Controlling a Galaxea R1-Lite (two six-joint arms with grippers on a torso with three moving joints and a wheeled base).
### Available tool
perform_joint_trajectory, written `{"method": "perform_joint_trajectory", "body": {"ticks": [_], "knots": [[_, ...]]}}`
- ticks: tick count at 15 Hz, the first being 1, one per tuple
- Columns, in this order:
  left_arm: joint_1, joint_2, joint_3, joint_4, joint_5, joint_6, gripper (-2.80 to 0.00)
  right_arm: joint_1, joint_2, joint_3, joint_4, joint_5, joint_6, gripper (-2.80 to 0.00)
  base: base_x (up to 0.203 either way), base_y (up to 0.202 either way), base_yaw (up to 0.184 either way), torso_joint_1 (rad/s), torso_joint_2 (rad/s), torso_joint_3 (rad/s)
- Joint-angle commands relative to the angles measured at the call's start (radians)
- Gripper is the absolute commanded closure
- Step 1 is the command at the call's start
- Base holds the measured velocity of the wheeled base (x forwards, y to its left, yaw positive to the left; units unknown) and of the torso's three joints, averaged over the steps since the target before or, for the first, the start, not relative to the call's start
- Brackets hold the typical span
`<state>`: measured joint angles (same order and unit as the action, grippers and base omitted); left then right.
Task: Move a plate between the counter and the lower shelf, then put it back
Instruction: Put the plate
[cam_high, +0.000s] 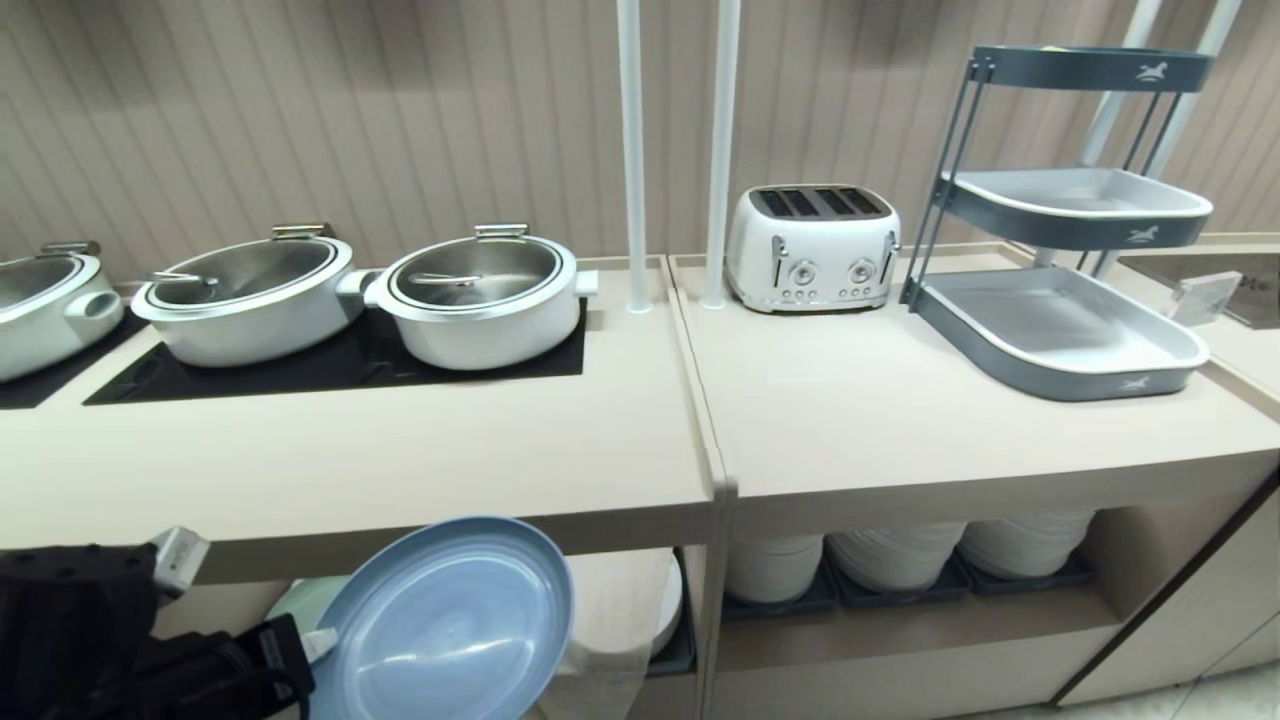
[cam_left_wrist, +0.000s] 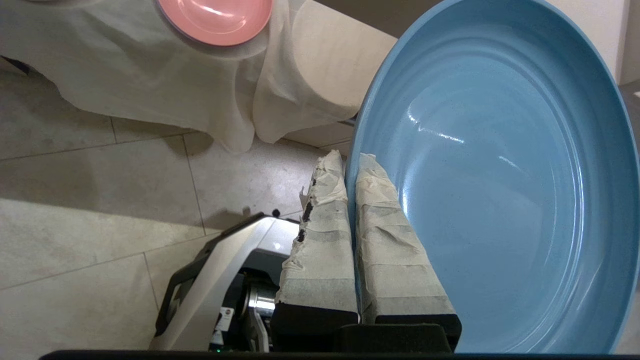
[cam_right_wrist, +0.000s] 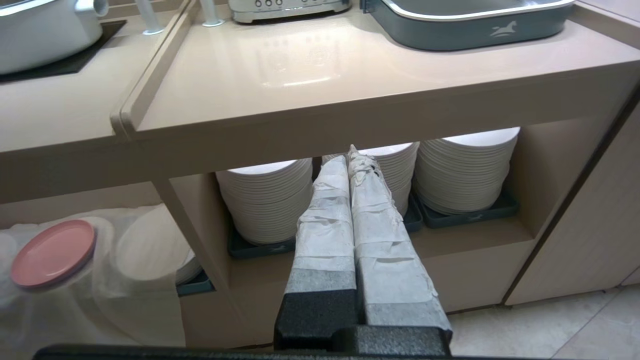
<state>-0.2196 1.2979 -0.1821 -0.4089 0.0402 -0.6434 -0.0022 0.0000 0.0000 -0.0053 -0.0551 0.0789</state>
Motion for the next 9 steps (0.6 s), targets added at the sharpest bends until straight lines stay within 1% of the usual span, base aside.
{"method": "perform_joint_trajectory", "body": {"ticks": [1,9], "knots": [[-0.001,0.0,0.001,-0.003,0.001,-0.004,0.0,0.001,0.0,0.0,-0.001,0.0,0.001,0.0,0.0,0.196,-0.002,0.0,0.0,0.005],[-0.001,-0.003,0.001,-0.004,0.006,-0.004,0.0,0.001,0.0,0.0,-0.001,0.0,0.001,0.0,0.0,0.197,-0.002,0.003,0.0,0.002]]}}
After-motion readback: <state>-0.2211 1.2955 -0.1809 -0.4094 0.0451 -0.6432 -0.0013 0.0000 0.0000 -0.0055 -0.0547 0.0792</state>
